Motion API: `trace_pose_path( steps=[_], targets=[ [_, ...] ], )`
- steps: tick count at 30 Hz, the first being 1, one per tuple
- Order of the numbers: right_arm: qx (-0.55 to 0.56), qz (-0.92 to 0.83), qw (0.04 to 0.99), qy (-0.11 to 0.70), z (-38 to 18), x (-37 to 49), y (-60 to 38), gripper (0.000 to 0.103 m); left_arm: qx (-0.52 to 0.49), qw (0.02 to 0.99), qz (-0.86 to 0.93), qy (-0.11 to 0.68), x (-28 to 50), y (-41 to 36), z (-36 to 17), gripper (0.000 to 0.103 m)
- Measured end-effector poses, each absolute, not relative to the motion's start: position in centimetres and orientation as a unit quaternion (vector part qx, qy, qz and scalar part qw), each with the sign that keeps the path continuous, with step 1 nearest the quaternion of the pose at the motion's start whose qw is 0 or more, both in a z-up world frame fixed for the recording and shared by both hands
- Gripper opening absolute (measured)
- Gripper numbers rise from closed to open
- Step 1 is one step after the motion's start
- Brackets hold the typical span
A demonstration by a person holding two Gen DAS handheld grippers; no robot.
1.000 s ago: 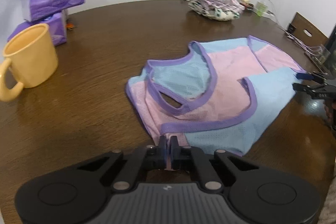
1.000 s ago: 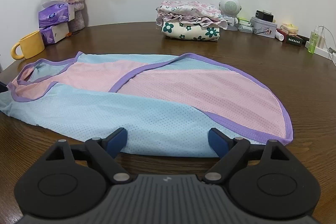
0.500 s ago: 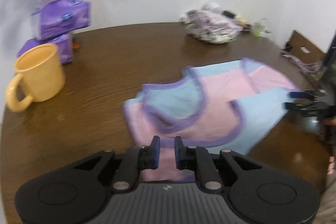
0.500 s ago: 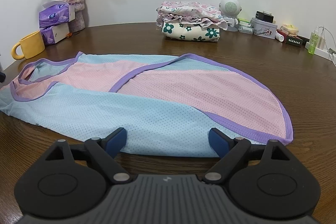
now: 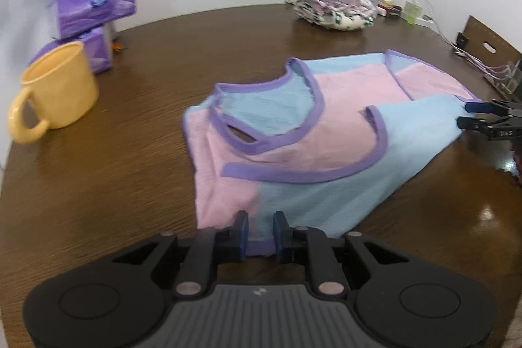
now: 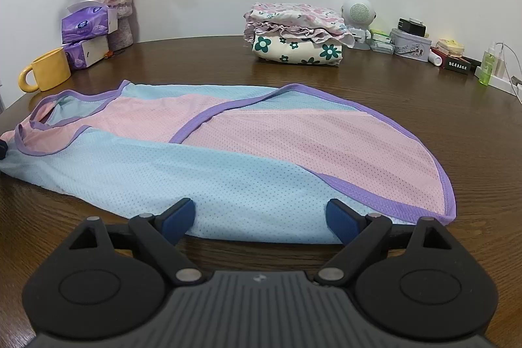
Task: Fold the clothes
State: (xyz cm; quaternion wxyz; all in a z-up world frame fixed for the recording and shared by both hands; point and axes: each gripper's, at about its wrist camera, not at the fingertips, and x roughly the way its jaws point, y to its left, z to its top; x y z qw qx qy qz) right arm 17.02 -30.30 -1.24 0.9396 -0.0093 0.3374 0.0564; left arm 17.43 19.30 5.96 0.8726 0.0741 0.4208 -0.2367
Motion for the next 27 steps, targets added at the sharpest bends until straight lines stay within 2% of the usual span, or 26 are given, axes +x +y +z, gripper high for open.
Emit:
trace_pose_path(
  steps=[2,5,6,11,23,27],
  targets=[
    [-0.009,0.057,0.94,0.337,-1.2,17.0,-30.3,0.089,0.056,0.875,-0.248,0.413,17.2,19.5,6.4,0.018],
    [-0.009,0.057,0.94,0.337,-1.2,17.0,-30.3,0.09,0.062,0.876,-0.269,0.395,16.6,18.3,6.8,0.032],
    [-0.009,0.057,0.94,0.337,-1.2,17.0,-30.2,0.09,0.07,0.876,-0.273,0.392,16.5,17.7,6.7,0.033],
    [-0.009,0.057,0.94,0.337,-1.2,17.0,-30.2,0.09,0.082,0.876,-0.257,0.399,16.9,17.4,5.4,0.031],
    [-0.009,0.058,0.94,0.337,-1.2,17.0,-30.1,0.093,0.04,0.896,-0.216,0.386,16.5,20.6,4.9,0.031],
    [-0.009,0.058,0.94,0.337,-1.2,16.9,-30.1,0.094,0.04,0.898,-0.212,0.383,16.2,20.4,5.1,0.034]
  ],
)
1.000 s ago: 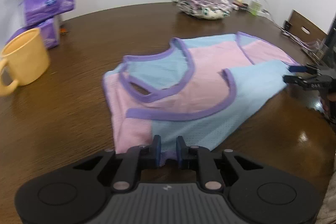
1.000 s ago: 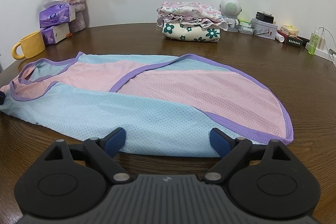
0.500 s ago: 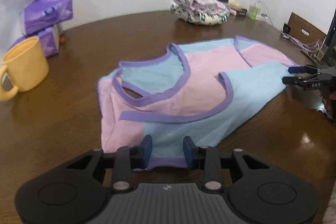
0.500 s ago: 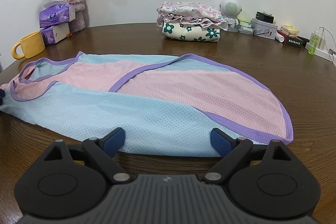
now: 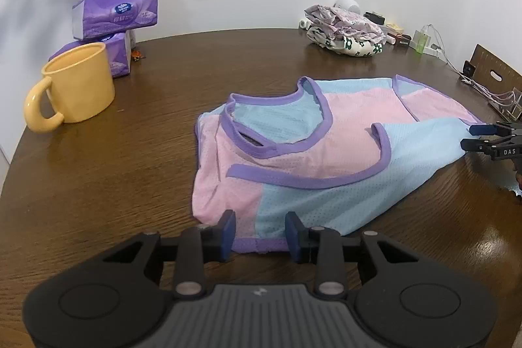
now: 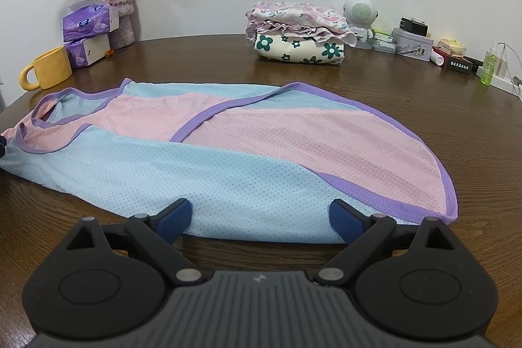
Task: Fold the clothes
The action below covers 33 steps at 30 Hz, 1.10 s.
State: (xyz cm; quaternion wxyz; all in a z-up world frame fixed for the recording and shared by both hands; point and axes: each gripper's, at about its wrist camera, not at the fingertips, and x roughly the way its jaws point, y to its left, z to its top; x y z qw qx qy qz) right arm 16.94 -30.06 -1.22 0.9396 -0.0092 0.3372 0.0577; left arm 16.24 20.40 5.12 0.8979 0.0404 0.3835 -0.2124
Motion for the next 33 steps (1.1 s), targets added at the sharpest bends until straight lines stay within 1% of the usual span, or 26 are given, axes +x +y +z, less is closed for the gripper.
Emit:
trace_pose_path(
  steps=[1,2,3,4,5,6,9,12,16,25,29,33],
  targets=[
    [-0.009,0.058,0.94,0.337,-1.2,16.9,-30.1,0.094,0.035,0.9,-0.212,0.38,16.1,20.4,5.3,0.037],
    [-0.009,0.058,0.94,0.337,-1.2,16.9,-30.0,0.094,0.025,0.904,-0.211,0.371,15.8,20.6,5.6,0.044],
    [-0.009,0.058,0.94,0.337,-1.2,16.9,-30.0,0.094,0.016,0.909,-0.209,0.361,15.5,20.7,6.0,0.055],
    [-0.009,0.058,0.94,0.337,-1.2,16.9,-30.0,0.095,0.006,0.913,-0.207,0.351,15.1,20.8,6.3,0.062],
    [-0.009,0.058,0.94,0.337,-1.2,16.9,-30.0,0.095,-0.003,0.92,-0.2,0.338,14.6,20.9,6.6,0.078],
    [-0.009,0.058,0.94,0.337,-1.2,16.9,-30.0,0.095,-0.011,0.926,-0.19,0.327,14.1,20.9,6.9,0.089],
    [-0.009,0.058,0.94,0.337,-1.2,16.9,-30.0,0.095,-0.036,0.941,-0.158,0.298,12.5,20.5,7.2,0.092],
    [-0.009,0.058,0.94,0.337,-1.2,16.9,-30.0,0.099,-0.064,0.944,-0.136,0.295,11.4,19.6,6.7,0.094],
    [-0.009,0.058,0.94,0.337,-1.2,16.9,-29.9,0.102,-0.077,0.943,-0.14,0.294,10.4,17.8,5.9,0.094],
    [-0.009,0.059,0.94,0.337,-1.2,16.9,-29.8,0.103,-0.107,0.943,-0.127,0.287,10.3,13.9,4.6,0.094],
    [-0.009,0.059,0.94,0.337,-1.2,16.9,-29.8,0.103,-0.101,0.944,-0.101,0.296,10.6,12.1,4.0,0.094],
    [-0.009,0.059,0.94,0.337,-1.2,16.9,-29.8,0.103,-0.082,0.951,-0.091,0.284,10.5,10.6,3.4,0.094]
  ],
)
